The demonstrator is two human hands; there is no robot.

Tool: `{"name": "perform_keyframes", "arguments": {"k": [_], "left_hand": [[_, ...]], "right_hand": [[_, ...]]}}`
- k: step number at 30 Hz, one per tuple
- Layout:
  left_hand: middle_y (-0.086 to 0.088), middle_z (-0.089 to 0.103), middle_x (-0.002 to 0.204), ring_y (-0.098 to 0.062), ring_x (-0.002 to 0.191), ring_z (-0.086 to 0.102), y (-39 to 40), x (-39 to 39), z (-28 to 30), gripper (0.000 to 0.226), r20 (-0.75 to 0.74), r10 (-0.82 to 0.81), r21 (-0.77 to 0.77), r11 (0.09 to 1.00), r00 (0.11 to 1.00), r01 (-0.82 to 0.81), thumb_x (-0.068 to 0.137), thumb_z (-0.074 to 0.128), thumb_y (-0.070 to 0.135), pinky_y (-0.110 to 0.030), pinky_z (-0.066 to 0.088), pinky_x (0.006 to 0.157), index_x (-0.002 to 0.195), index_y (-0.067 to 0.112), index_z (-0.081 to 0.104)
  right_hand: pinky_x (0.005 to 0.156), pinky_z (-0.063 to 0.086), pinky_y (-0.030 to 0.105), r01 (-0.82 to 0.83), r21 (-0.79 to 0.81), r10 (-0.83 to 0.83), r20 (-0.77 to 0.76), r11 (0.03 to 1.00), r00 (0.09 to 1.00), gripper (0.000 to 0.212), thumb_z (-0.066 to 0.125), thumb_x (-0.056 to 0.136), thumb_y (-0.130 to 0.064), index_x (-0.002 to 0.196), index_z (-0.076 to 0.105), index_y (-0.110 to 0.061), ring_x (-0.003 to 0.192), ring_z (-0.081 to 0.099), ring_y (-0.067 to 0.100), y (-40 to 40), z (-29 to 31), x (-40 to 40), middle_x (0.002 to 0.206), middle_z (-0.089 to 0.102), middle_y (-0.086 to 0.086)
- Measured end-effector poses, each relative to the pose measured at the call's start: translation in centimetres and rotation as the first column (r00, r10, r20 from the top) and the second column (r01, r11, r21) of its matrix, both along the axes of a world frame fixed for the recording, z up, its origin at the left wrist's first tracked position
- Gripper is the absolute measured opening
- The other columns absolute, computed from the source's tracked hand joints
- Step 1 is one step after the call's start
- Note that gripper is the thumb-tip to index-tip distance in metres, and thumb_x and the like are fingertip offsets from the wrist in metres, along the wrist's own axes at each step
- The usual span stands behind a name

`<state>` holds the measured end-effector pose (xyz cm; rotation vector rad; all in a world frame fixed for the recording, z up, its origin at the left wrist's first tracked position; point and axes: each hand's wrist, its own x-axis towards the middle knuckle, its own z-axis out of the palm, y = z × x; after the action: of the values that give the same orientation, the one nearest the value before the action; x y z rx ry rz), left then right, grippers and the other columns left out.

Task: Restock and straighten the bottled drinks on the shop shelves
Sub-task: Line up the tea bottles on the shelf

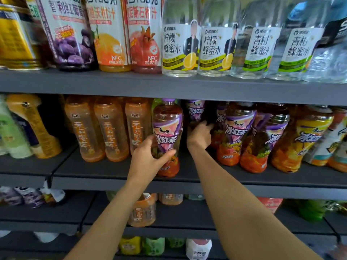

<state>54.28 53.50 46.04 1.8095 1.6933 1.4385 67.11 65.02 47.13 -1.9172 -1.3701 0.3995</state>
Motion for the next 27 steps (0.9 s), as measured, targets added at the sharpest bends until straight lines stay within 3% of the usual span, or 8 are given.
{"name": "perform_keyframes", "arguments": {"k": [9,16,21,24,27], "left_hand": [[0.010,0.056,0.109,-0.006,0.103,0.051,0.0,-0.3,-0.2,0.053,0.001,-0.036,0.001,0.999,0.999,0.036,0.075,0.071,0.038,-0.020,0.038,0.085,0.121,0.017,0.052],[0.012,0.054,0.106,-0.004,0.100,0.049,0.0,-0.3,0.0,0.052,0.015,-0.073,0.031,0.997,0.997,0.072,0.077,0.072,0.032,-0.019,0.036,0.084,0.122,0.014,0.053],[0.010,0.055,0.108,-0.006,0.102,0.051,-0.2,-0.2,-0.1,0.055,0.035,-0.075,0.031,0.997,0.997,0.074,0.076,0.071,0.034,-0.021,0.038,0.086,0.123,0.013,0.052],[0.006,0.059,0.108,-0.007,0.100,0.052,-0.3,0.0,0.0,0.056,0.029,-0.042,0.024,0.999,0.999,0.041,0.075,0.072,0.036,-0.021,0.039,0.085,0.122,0.013,0.054],[0.002,0.065,0.108,-0.013,0.101,0.059,-0.5,0.5,0.1,0.056,0.042,0.017,0.017,1.000,0.999,-0.018,0.071,0.074,0.040,-0.026,0.045,0.086,0.117,0.014,0.058]], "right_hand": [[0.086,0.045,0.044,-0.035,-0.035,0.032,-0.067,0.999,0.997,0.067,0.062,0.087,-0.035,0.136,0.027,-0.005,0.117,0.051,0.037,0.1,-0.4,-0.2,0.136,0.040,0.015],[0.090,0.044,0.041,-0.090,-0.022,0.091,0.024,0.996,0.996,0.051,0.061,0.088,-0.028,0.127,0.040,-0.003,0.116,0.052,0.037,-0.2,-0.3,1.3,0.129,0.050,0.018],[0.090,0.045,0.043,-0.112,-0.042,0.114,0.048,0.993,0.992,0.050,0.061,0.089,-0.026,0.128,0.039,-0.003,0.115,0.052,0.037,-1.3,-0.1,1.3,0.127,0.052,0.019],[0.086,0.045,0.040,-0.113,0.096,0.107,0.062,0.989,0.992,0.051,0.060,0.089,-0.024,0.130,0.037,-0.005,0.114,0.053,0.034,-3.8,0.1,1.2,0.130,0.049,0.015],[0.072,0.040,0.026,-0.024,0.423,0.021,0.013,0.906,1.000,0.040,0.059,0.089,-0.020,0.124,0.045,-0.007,0.107,0.055,0.024,-7.9,0.2,2.6,0.124,0.050,0.009]]}}
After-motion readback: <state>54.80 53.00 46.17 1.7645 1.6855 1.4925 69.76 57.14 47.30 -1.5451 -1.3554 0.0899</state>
